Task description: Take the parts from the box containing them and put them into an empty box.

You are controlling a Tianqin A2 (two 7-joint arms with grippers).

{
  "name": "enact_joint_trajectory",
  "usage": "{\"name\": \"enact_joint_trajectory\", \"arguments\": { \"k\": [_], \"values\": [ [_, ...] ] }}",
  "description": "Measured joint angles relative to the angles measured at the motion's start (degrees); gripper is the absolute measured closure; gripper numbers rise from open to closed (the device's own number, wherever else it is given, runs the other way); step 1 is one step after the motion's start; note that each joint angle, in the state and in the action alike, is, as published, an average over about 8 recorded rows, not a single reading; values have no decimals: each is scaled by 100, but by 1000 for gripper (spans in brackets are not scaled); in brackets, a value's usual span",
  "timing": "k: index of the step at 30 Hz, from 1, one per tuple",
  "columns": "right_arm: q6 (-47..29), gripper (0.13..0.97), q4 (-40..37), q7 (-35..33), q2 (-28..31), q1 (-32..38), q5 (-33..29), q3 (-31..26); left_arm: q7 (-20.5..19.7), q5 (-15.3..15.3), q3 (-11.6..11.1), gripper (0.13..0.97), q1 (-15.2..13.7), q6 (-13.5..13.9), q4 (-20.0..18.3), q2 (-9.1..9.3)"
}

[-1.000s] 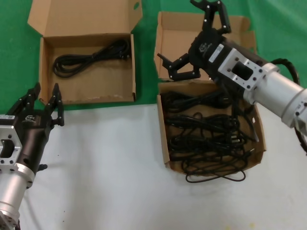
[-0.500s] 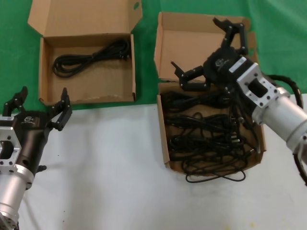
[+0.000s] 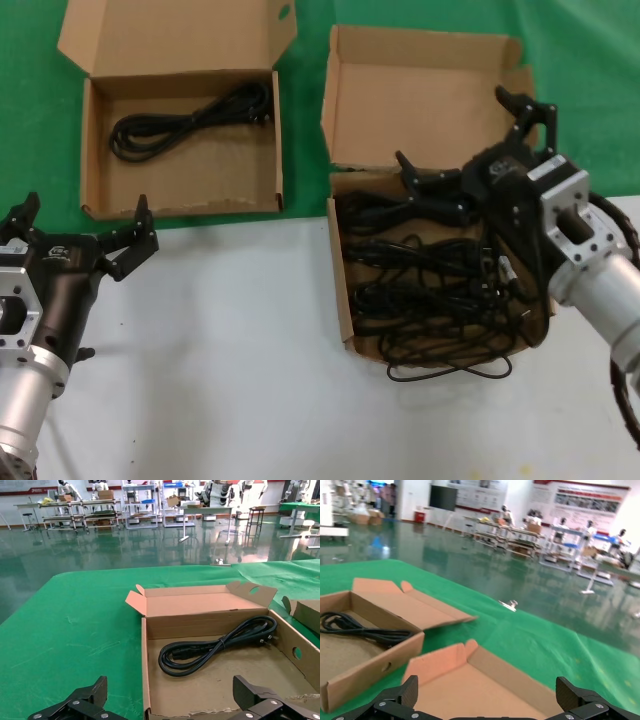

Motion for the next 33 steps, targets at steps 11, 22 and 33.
{"name": "enact_joint_trajectory", "arguments": {
  "k": [11,22,33],
  "values": [
    [419,129,131,192,-51,-625,379,283,-8,26,-29,187,19,7,10,13],
    [836,129,261,382,-102,-1249,756,567,-17,51,-59,135,39,14,20,26],
    [1139,129,356,522,-139,-1698,1030,772,-23,69,-80,132,53,19,27,35]
  ]
}}
